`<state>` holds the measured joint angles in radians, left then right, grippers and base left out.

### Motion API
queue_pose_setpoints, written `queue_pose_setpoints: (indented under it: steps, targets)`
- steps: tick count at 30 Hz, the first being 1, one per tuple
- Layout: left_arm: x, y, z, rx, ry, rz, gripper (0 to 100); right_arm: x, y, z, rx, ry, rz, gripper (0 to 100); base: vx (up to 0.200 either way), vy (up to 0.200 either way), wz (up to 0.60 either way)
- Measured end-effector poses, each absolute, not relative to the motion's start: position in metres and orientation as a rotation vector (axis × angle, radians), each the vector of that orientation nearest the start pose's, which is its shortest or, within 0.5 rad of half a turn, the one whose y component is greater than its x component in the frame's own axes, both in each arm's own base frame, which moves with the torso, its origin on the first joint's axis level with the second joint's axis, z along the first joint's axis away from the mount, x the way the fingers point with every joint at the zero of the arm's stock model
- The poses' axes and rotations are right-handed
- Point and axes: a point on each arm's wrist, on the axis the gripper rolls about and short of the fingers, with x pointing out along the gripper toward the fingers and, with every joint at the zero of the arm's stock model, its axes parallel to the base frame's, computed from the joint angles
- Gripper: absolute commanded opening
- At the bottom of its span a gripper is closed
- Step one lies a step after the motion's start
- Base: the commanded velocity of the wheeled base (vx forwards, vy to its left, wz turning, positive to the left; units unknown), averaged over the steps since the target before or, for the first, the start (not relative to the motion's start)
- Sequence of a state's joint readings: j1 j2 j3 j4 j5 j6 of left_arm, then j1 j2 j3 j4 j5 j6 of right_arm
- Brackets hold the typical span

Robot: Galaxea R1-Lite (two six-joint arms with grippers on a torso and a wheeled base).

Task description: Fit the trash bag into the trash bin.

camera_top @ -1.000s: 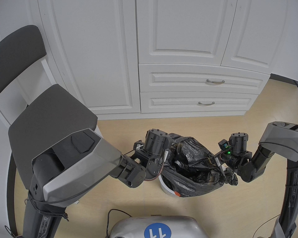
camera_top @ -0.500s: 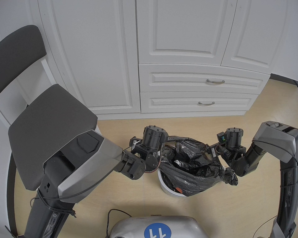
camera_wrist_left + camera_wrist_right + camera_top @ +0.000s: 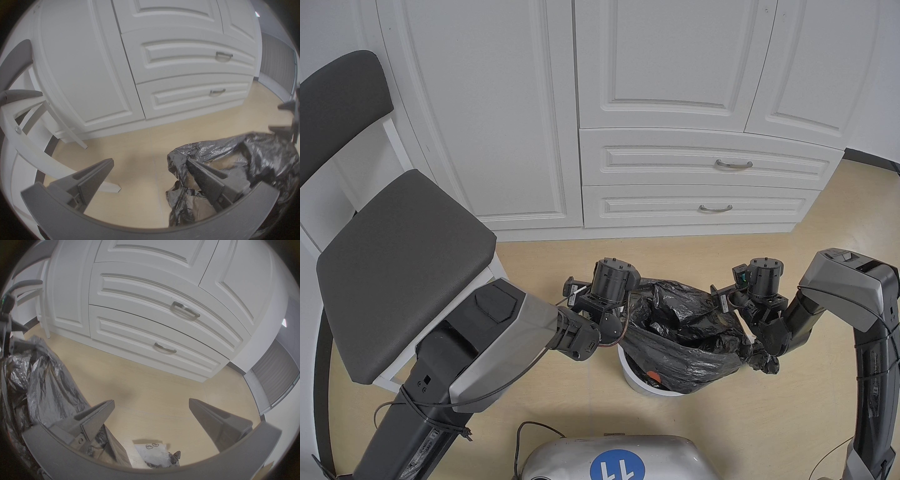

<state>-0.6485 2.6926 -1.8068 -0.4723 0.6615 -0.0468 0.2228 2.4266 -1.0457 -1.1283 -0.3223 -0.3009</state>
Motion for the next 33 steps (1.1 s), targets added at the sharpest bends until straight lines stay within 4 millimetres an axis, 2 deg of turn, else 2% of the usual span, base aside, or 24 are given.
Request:
queue_pose_setpoints:
  steps: [5,10,15,18,21,24,29,33]
  targets:
    - [0.434,-0.303,-0.01,0.225,0.37,0.036,100,0.413,0.095,0.026,-0.368,0.176,-0.054,100,0.0,0.0,0.0]
    - [0.43,-0.302,-0.008,0.22,0.385,0.037,100,0.379,0.112,0.038,-0.408,0.149,0.01,100,0.0,0.0,0.0]
    - [0.41,-0.302,0.0,0.244,0.419,0.018,100,0.345,0.13,0.054,-0.433,0.129,0.09,100,0.0,0.0,0.0]
    - [0.396,-0.299,0.001,0.271,0.452,0.008,100,0.332,0.138,0.056,-0.446,0.133,0.13,100,0.0,0.0,0.0]
    - [0.381,-0.293,0.008,0.292,0.477,-0.001,100,0.321,0.145,0.048,-0.482,0.161,0.17,100,0.0,0.0,0.0]
    - [0.369,-0.284,0.021,0.293,0.487,0.0,100,0.313,0.15,0.028,-0.545,0.235,0.22,100,0.0,0.0,0.0]
    - [0.357,-0.278,0.042,0.255,0.475,0.001,100,0.3,0.157,-0.001,-0.634,0.321,0.313,100,0.0,0.0,0.0]
    - [0.348,-0.275,0.051,0.237,0.471,-0.004,100,0.281,0.165,-0.016,-0.673,0.372,0.396,100,0.0,0.0,0.0]
